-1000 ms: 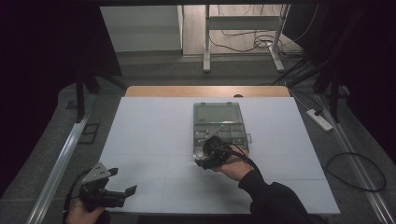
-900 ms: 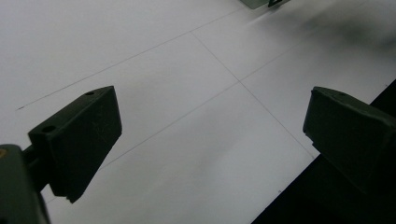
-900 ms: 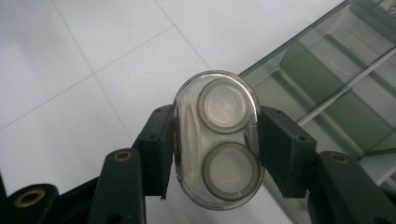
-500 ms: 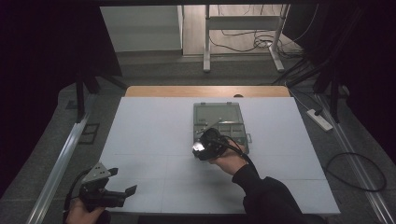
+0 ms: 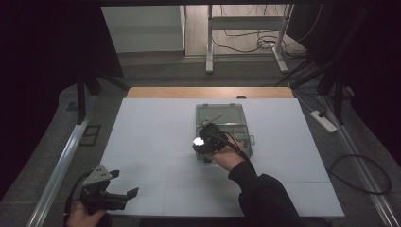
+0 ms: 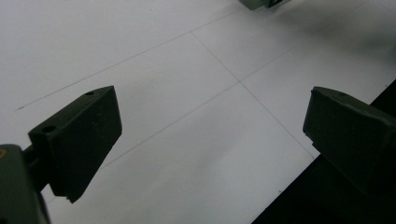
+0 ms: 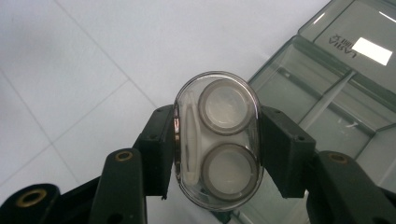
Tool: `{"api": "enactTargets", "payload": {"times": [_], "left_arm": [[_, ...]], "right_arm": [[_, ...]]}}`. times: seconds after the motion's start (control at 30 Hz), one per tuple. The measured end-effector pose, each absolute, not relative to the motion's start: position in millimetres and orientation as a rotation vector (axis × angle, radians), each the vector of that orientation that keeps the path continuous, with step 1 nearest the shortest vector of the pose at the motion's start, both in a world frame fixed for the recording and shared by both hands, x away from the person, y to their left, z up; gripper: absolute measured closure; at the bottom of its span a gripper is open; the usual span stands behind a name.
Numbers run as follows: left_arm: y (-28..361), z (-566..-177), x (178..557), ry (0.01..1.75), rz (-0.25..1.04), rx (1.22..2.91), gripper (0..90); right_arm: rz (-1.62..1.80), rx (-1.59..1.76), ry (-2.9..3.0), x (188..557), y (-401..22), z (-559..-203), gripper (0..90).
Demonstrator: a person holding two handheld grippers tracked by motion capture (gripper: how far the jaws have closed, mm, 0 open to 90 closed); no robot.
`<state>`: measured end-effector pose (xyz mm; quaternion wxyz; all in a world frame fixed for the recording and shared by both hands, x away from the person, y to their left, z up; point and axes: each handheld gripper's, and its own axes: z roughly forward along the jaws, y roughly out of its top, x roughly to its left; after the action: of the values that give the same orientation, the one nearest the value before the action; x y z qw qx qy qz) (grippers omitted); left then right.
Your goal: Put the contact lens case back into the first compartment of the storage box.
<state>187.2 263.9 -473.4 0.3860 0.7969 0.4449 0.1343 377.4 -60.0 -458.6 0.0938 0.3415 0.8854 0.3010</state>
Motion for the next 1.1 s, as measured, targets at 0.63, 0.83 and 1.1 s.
{"api": "enactTargets", "payload": {"times": [0.63,0.83,1.1], "left_arm": [[264,-473,187,1.132,0.342,2.028,4.5],[264,-473,187,1.133,0.342,2.027,4.5],[265,-474,187,1.132,0.34,2.026,4.6]], "right_arm": [[0.9,1.171,2.536,412,-46,-467,48.3],[0.876,1.214,2.496,422,-42,-469,48.4],[0.841,1.272,2.45,431,-37,-474,48.4]]}}
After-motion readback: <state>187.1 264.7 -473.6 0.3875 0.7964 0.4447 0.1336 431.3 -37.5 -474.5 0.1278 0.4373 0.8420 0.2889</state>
